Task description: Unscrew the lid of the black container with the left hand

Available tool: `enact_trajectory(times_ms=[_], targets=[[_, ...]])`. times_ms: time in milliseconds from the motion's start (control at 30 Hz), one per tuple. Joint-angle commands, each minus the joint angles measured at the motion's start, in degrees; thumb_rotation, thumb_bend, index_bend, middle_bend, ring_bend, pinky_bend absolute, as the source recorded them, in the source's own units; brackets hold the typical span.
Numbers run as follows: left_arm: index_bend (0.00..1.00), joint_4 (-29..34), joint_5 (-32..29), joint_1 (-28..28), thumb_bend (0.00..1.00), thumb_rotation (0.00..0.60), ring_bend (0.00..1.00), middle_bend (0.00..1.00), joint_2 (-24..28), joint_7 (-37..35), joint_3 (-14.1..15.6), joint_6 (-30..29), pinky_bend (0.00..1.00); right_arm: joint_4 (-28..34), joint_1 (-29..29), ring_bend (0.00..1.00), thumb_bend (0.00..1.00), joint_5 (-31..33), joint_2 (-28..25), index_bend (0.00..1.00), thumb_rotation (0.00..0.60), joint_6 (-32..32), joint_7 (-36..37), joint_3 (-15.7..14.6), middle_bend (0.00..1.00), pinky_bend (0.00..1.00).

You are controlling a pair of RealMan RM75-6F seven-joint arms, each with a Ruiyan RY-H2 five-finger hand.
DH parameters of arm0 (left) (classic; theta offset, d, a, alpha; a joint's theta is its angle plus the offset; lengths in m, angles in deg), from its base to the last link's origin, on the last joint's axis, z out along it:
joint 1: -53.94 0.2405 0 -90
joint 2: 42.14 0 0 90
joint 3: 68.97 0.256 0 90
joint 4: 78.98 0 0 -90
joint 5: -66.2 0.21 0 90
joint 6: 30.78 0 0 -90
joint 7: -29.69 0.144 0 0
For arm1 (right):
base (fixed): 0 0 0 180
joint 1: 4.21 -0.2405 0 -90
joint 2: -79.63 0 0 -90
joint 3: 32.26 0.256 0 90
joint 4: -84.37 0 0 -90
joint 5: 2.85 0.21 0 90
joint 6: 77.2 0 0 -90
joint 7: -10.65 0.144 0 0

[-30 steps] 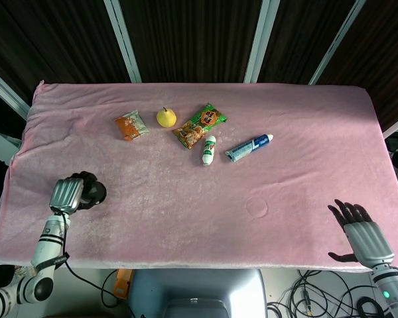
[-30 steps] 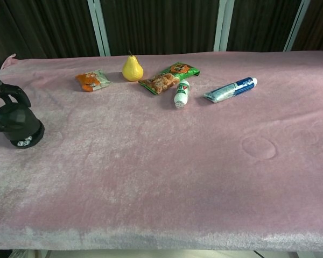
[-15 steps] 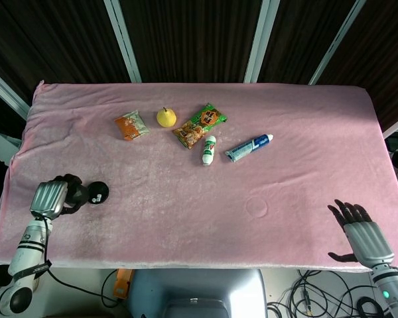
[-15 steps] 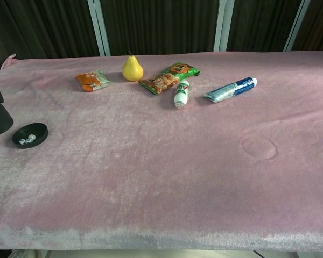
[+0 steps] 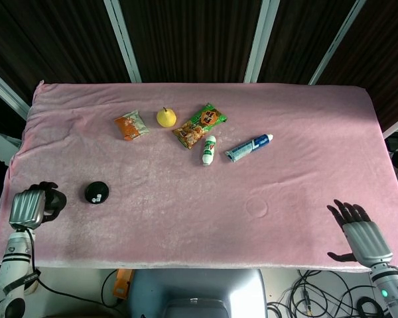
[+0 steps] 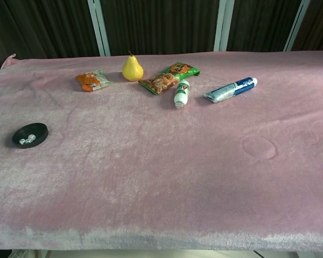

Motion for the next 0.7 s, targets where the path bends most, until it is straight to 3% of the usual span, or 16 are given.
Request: enact_trajectory(times_ms=[33,367,600,700], targets=[[0.25,-1.02,0.11,0.41,0.28,0.6,0.35,0.25,-0.82,-0.74,0.2,0.53,0.53,0.01,0.01,0.0,0.1,-0.03,-0.07,0.1,0.6,-0.02,0.07,-0.03,0.08,0.19],[0.02,-3.01,1.09,0.78,0.29,0.6,0.1,0.01,-2.2,-2.71,0.26,2.33,0.46,0.1,-0.04,0.0,0.1,-0.13,-0.31,0.1,0.6,0.04,0.36,-0.1,0.08,0.19],[0.0,-0.74,-0.18,0.98,0.29,0.6,0.01,0.0,-0.52,-1.05,0.03,3.43,0.41,0.08,0.0,0.0,0.1,-0.1,-0.29,0.1,0.6,-0.09,0.4,-0.09,0.08,0.19],[0.0,2.01,0.93,1.81,0.29,0.6,0.01,0.0,0.76,0.39,-0.5,-0.18,0.38,0.09,-0.01,0.0,0.1,-0.11,-0.26,0.1,0.6,-0.14,0.41,-0.05,0.08,0.19]])
